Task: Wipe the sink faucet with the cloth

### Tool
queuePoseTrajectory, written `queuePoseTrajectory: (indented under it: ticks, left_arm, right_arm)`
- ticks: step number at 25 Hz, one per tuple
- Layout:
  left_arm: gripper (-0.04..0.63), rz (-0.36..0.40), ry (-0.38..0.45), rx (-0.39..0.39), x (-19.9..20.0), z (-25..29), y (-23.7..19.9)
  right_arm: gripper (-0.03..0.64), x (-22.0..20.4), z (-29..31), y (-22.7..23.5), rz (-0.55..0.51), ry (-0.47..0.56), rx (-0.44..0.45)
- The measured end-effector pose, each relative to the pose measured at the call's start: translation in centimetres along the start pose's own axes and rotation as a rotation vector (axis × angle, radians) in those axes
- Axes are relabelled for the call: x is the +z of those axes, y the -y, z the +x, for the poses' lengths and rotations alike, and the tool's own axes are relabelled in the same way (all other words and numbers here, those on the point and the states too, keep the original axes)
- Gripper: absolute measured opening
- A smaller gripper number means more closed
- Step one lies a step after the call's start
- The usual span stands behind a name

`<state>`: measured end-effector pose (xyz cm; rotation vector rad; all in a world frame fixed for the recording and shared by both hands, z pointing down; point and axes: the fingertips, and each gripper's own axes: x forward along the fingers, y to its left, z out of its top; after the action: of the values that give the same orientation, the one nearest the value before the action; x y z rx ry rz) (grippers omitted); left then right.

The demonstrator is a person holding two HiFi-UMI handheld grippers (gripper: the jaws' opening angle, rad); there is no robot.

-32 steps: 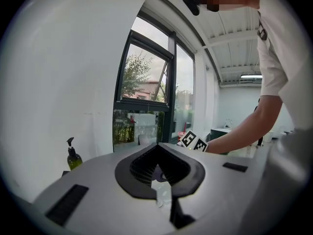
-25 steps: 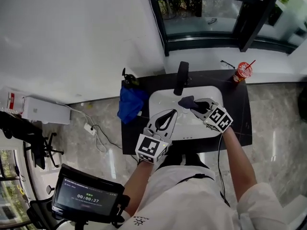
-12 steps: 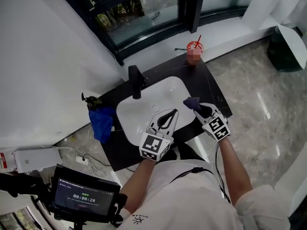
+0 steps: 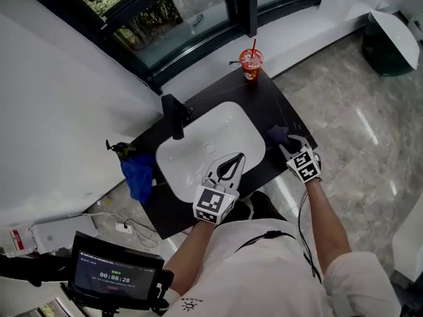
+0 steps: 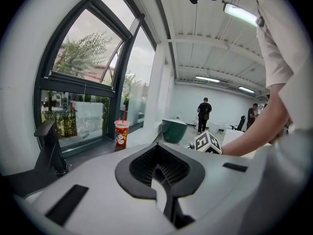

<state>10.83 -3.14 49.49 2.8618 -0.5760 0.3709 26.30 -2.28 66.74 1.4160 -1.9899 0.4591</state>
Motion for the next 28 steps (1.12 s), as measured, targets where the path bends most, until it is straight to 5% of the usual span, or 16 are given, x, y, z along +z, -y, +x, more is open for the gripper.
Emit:
queuePoseTrajectory:
  ticks: [11, 21, 28]
  left_arm:
    - [0.000, -0.005, 0.023, 0.069, 1.6, -0.6, -1.2]
    - [0.000, 0.013, 0.125, 0.262, 5.9, -5.7, -3.6]
    - [0.000, 0.028, 0.201, 0.444, 8.3, -11.6, -5.8]
  right_arm:
    - [0.163, 1.9, -1.6, -0.1, -0.034, 0.029, 0.042]
    - [0.163, 15.4, -6.5, -4.8, -0.105, 0.356, 0.185]
    - [0.161, 25.2, -10.0, -10.7, -0.209, 0.564, 0.367]
